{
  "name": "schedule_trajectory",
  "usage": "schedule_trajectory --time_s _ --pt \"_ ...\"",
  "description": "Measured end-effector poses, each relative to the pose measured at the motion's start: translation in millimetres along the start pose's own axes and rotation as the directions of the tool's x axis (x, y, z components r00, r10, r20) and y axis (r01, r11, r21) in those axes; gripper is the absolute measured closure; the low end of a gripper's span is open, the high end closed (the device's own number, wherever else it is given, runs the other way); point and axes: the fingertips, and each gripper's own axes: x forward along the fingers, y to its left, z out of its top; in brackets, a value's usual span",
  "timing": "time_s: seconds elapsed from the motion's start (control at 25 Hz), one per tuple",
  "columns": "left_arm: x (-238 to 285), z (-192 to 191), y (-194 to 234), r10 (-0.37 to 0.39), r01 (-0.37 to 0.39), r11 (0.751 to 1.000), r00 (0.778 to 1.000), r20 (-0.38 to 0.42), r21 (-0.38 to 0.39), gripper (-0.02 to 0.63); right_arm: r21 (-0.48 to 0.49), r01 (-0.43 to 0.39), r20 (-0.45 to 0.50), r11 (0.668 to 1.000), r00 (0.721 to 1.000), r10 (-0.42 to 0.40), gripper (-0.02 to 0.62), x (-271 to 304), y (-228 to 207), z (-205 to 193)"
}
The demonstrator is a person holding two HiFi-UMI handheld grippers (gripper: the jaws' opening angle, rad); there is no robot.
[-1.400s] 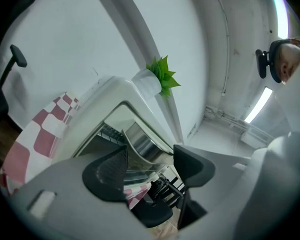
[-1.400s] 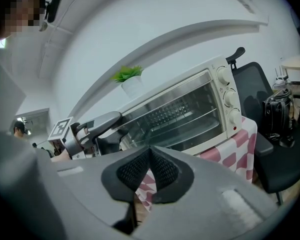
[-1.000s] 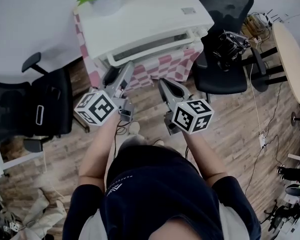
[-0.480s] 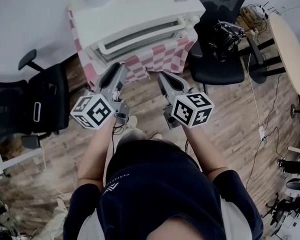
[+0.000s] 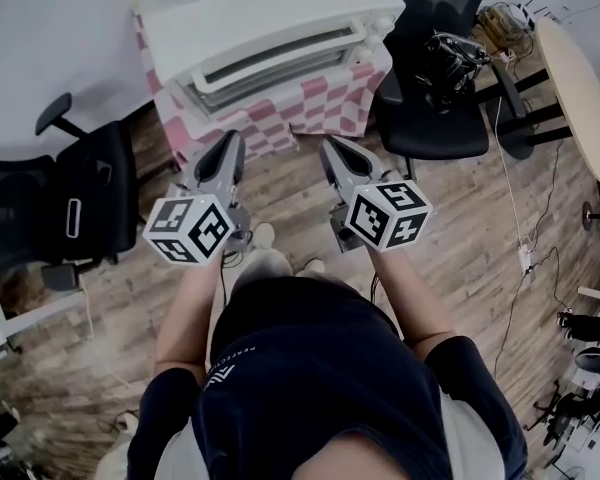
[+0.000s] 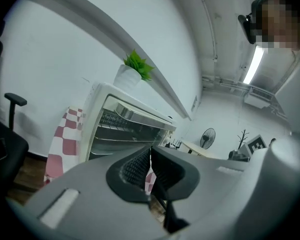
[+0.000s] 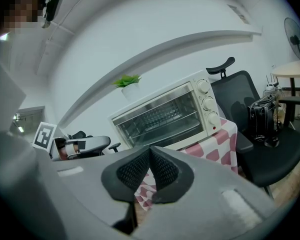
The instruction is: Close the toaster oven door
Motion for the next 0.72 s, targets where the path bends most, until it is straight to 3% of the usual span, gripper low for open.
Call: schedule_trajectory --time_s 0.72 --pt "-23.2 -6.9 -10.5 -0.004 0.004 1.0 1.0 -0.016 0.001 0.606 -0.026 0.014 0.022 1.0 1.0 -0.013 0.594 -21.3 11.8 -3.8"
